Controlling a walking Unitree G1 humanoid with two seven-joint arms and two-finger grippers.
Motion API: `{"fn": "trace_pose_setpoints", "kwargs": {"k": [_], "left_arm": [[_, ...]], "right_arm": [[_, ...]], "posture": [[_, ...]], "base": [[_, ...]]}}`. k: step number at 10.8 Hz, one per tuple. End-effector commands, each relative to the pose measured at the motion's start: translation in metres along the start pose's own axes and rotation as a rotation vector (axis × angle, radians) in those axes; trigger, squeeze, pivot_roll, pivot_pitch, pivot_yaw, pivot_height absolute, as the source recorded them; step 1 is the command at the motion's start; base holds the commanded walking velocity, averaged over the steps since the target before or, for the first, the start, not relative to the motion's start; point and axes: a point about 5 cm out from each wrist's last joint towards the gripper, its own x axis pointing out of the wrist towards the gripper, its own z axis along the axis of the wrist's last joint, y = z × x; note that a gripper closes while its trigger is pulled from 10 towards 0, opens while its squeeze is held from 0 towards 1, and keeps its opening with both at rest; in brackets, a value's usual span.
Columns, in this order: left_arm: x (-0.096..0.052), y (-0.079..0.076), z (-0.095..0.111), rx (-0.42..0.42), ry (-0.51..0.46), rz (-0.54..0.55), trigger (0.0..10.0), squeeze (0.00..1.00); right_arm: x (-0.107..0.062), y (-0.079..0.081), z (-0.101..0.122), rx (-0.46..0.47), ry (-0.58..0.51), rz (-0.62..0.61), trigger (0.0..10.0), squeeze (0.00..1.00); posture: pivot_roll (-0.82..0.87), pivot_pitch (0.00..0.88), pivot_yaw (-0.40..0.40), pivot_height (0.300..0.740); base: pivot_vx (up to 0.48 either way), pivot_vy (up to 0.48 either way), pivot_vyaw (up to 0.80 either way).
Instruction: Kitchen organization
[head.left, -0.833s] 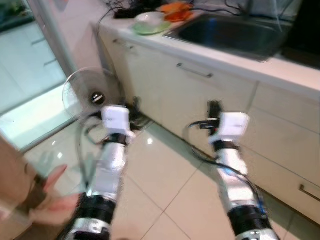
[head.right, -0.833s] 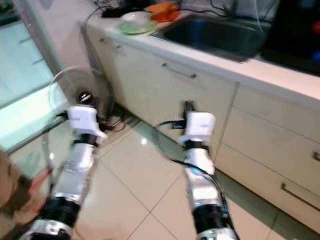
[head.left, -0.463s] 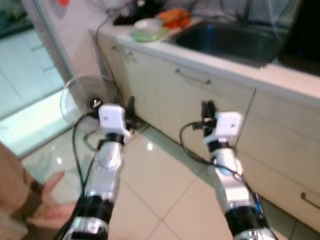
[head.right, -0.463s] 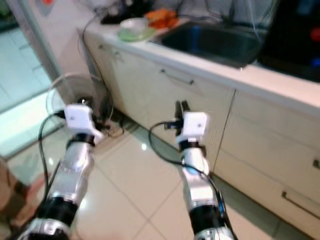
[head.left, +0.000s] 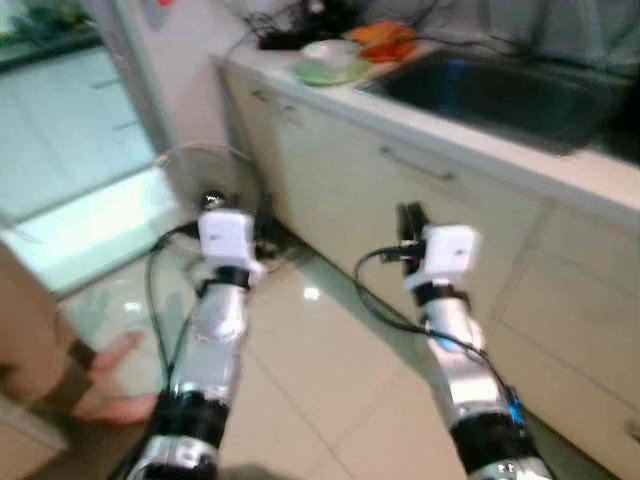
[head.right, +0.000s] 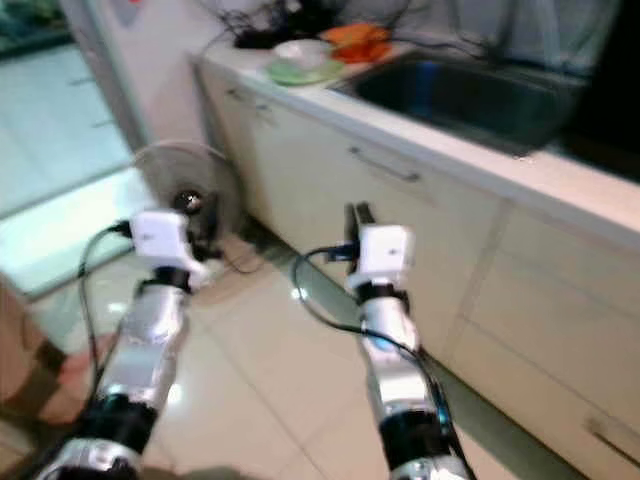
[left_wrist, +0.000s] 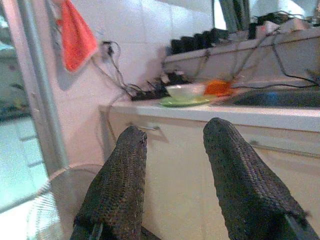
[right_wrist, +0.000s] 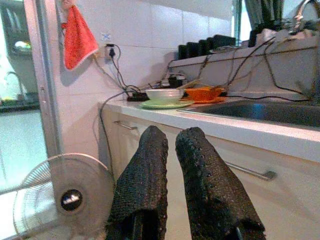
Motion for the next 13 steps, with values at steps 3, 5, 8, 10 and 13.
{"fn": "trace_pose_setpoints", "kwargs": {"k": [3,5,8,10,13], "left_arm": [[0.0006,-0.0054,0.0010,-0.010,-0.002,-0.012,10.0,0.00],[0.0004,-0.0048,0.0008,-0.011,-0.001,-0.011,10.0,0.00],[0.0000,-0.0049,0.0003,-0.011,0.001,-0.012,10.0,0.00],[-0.0001,-0.0049,0.0002,-0.011,0.001,-0.010,10.0,0.00],[0.0004,-0.0039,0.0006,-0.011,0.000,-0.004,10.0,0.00]], "right_arm": [[0.0001,-0.0049,-0.0009,0.000,0.009,-0.012,10.0,0.00],[0.0002,-0.0039,-0.0009,0.004,0.010,-0.007,10.0,0.00],[-0.0001,-0.0028,-0.0014,0.010,0.011,-0.002,10.0,0.00],[-0.0001,-0.0020,-0.0013,0.013,0.010,0.004,10.0,0.00],[0.0009,-0.0008,-0.0011,0.018,0.011,0.012,10.0,0.00]], "posture": [[0.03,0.000,0.108,0.740],[0.03,0.000,0.109,0.740],[0.03,0.000,0.111,0.740],[0.04,0.000,0.106,0.740],[0.04,0.000,0.105,0.740]], "base": [[0.303,0.000,0.49],[0.311,0.000,0.00],[0.307,0.000,0.00],[0.309,0.000,0.00],[0.310,0.000,0.00]]}}
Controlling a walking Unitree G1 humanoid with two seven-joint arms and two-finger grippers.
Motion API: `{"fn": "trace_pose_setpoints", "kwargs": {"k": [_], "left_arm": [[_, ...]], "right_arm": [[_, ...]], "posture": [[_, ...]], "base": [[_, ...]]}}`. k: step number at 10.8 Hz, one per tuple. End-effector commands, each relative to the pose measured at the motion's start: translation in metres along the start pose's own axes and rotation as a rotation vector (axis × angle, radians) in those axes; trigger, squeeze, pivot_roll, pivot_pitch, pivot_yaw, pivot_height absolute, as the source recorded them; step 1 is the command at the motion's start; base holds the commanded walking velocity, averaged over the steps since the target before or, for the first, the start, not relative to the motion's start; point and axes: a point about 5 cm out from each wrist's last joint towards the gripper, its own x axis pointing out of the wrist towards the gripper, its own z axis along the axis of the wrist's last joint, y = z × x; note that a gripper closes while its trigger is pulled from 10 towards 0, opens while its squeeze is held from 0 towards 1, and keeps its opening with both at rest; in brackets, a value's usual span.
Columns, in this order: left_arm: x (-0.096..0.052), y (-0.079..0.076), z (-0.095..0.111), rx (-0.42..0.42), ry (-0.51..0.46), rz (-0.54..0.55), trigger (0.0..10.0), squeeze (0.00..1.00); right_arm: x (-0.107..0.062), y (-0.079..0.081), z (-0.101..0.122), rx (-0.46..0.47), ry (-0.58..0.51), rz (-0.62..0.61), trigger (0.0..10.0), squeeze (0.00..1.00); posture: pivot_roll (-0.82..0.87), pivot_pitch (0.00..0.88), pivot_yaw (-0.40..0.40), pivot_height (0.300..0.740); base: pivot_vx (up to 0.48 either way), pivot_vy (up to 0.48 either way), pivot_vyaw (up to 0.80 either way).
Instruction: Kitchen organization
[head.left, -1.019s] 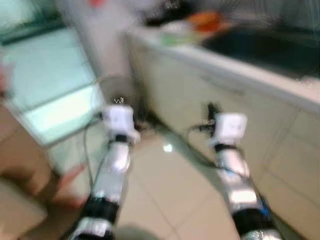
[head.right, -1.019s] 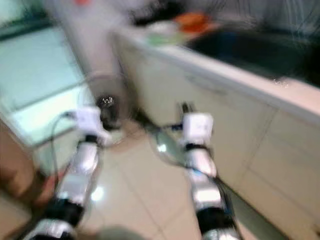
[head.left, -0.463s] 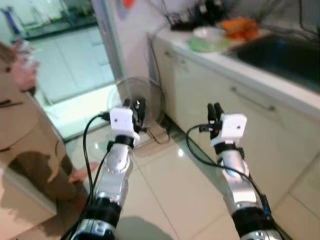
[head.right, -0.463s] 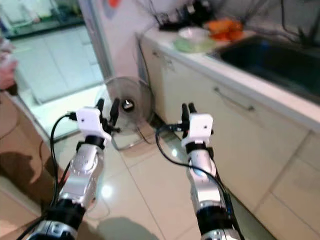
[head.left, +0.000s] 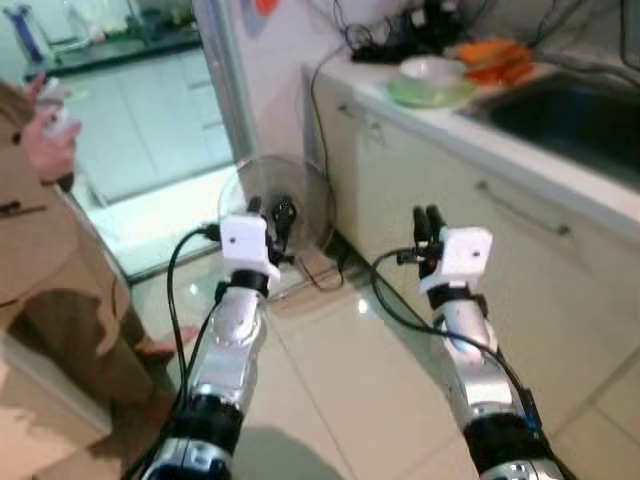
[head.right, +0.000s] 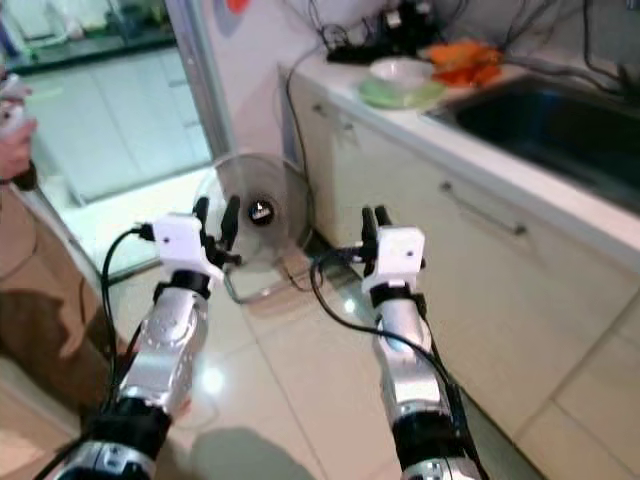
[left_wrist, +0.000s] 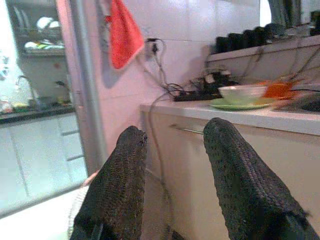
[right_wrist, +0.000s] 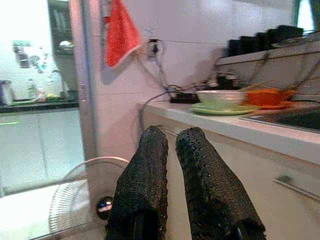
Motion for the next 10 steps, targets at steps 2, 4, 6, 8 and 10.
{"fn": "trace_pose_setpoints", "kwargs": {"k": [2,4,6,8,10], "left_arm": [[0.0005,0.0136,0.0016,0.014,-0.004,0.036,10.0,0.00],[0.0009,0.0140,0.0022,0.016,-0.005,0.036,10.0,0.00],[0.0007,0.0145,0.0023,0.017,-0.005,0.038,10.0,0.00],[0.0005,0.0141,0.0022,0.016,-0.005,0.038,10.0,0.00],[0.0007,0.0145,0.0022,0.016,-0.004,0.040,10.0,0.00]], "right_arm": [[0.0032,0.0124,0.0032,0.025,-0.010,0.034,10.0,0.00],[0.0036,0.0128,0.0035,0.027,-0.011,0.036,10.0,0.00],[0.0034,0.0135,0.0034,0.030,-0.010,0.040,10.0,0.00],[0.0032,0.0133,0.0033,0.032,-0.010,0.042,10.0,0.00],[0.0036,0.0141,0.0035,0.035,-0.011,0.045,10.0,0.00]], "posture": [[0.04,0.000,0.107,0.740],[0.04,0.000,0.107,0.740],[0.04,0.000,0.107,0.740],[0.04,0.000,0.107,0.740],[0.04,0.000,0.105,0.740]], "base": [[0.330,0.000,0.00],[0.339,0.000,0.00],[0.339,0.000,0.00],[0.341,0.000,0.00],[0.341,0.000,0.00]]}}
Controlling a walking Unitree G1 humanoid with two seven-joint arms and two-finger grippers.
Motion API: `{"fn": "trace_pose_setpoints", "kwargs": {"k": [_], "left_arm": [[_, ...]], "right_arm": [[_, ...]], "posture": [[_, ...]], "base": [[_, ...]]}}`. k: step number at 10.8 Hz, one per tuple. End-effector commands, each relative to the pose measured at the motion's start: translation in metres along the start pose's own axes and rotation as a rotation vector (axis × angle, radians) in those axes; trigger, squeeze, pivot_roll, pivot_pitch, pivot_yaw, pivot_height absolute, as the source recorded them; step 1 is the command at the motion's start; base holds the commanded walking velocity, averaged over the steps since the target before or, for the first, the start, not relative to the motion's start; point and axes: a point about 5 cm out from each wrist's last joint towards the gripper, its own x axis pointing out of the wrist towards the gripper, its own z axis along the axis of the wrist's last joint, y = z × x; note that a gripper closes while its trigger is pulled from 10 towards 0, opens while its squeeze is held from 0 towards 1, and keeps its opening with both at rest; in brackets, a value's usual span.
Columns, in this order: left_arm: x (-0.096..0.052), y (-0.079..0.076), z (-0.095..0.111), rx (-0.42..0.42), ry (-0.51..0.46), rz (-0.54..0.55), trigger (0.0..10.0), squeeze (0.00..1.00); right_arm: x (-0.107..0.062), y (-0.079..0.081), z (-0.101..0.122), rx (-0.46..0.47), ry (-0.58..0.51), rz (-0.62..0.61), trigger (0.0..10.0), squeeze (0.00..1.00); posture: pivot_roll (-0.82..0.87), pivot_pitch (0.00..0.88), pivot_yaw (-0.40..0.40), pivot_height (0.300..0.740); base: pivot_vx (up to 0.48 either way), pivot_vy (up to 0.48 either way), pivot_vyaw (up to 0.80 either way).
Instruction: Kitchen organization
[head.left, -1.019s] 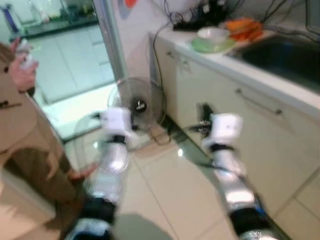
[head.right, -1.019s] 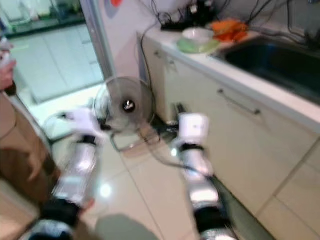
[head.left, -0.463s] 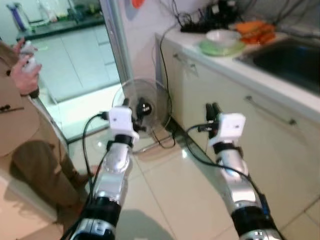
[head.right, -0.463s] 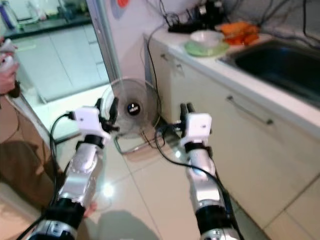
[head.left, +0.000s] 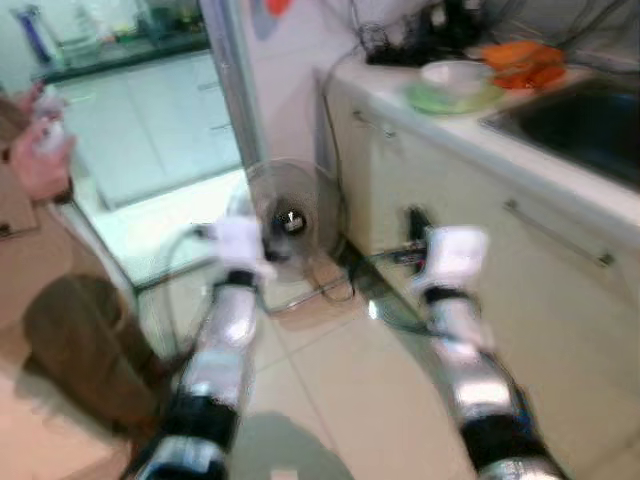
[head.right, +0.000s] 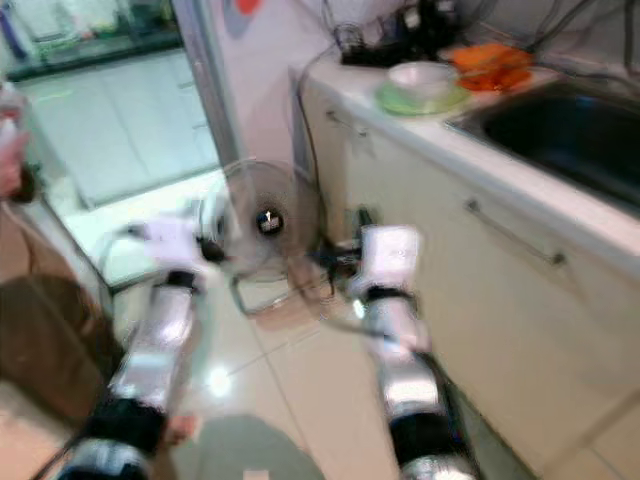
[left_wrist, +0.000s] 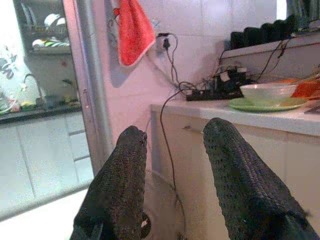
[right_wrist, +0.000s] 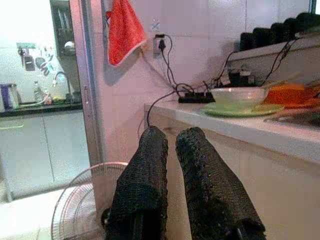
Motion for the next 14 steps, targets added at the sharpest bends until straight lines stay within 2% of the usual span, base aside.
{"fn": "trace_pose_setpoints", "kwargs": {"k": [1,4,11,14], "left_arm": [[0.0015,0.0133,0.0035,0.024,-0.010,0.032,10.0,0.00],[0.0016,0.0132,0.0035,0.024,-0.011,0.031,10.0,0.00],[0.0024,0.0126,0.0035,0.023,-0.012,0.026,10.0,0.00],[0.0021,0.0129,0.0034,0.022,-0.013,0.028,10.0,0.00]], "right_arm": [[0.0031,0.0141,0.0034,0.020,-0.013,0.043,10.0,0.00],[0.0029,0.0143,0.0035,0.026,-0.015,0.045,10.0,0.00],[0.0033,0.0162,0.0032,0.028,-0.011,0.060,10.0,0.00],[0.0031,0.0164,0.0039,0.031,-0.019,0.059,10.0,0.00]], "posture": [[0.04,0.000,0.105,0.740],[0.04,0.000,0.108,0.740],[0.04,0.000,0.107,0.740],[0.04,0.000,0.107,0.740]], "base": [[0.341,0.000,0.00],[0.344,0.000,0.00],[0.343,0.000,-0.69],[0.347,0.000,0.00]]}}
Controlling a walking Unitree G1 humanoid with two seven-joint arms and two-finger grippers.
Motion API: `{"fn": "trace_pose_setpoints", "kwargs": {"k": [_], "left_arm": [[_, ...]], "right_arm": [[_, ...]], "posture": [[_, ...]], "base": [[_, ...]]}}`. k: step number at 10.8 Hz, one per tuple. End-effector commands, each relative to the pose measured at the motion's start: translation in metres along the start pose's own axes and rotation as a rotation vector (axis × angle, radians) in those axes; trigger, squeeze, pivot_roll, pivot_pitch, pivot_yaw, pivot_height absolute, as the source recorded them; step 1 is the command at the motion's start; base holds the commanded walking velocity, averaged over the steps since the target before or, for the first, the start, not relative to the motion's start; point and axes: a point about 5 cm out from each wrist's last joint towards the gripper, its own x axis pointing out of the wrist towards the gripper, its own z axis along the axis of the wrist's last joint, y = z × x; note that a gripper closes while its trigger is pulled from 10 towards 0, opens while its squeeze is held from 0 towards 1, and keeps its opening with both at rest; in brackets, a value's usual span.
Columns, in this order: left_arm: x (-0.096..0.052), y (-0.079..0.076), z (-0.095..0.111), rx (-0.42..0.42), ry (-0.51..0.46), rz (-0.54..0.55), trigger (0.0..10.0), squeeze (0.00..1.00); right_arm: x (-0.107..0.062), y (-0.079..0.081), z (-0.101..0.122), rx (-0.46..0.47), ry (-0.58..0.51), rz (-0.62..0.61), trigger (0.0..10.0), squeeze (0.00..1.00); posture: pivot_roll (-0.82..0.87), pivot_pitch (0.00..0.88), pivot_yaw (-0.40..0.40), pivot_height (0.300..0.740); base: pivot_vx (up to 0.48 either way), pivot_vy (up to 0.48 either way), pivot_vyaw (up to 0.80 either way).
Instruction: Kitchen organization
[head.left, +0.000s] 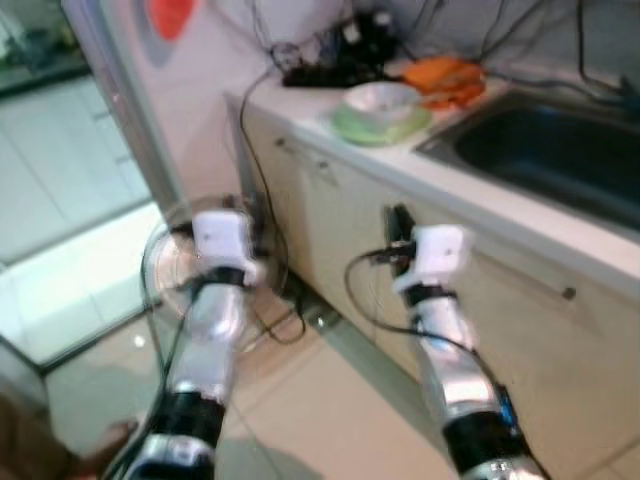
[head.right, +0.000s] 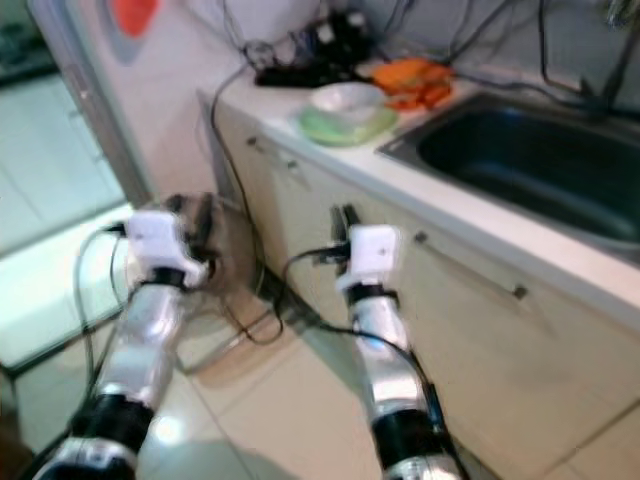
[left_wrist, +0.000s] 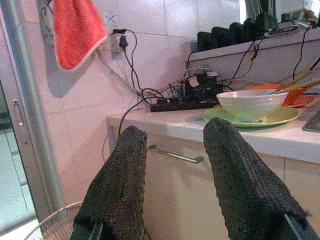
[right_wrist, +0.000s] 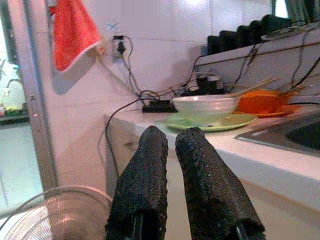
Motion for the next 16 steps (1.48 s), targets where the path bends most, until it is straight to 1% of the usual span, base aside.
{"fn": "trace_pose_setpoints", "kwargs": {"k": [1,16], "left_arm": [[0.0017,-0.0080,0.0025,-0.009,-0.011,-0.020,10.0,0.00],[0.0030,-0.0065,0.0042,-0.011,-0.022,-0.012,10.0,0.00]], "right_arm": [[0.0000,-0.0074,0.0010,-0.012,-0.006,-0.014,10.0,0.00],[0.0013,-0.0060,0.0030,-0.010,-0.018,-0.005,10.0,0.00]], "posture": [[0.04,0.000,0.107,0.740],[0.04,0.000,0.107,0.740]], "base": [[0.341,0.000,0.00],[0.344,0.000,0.00]]}}
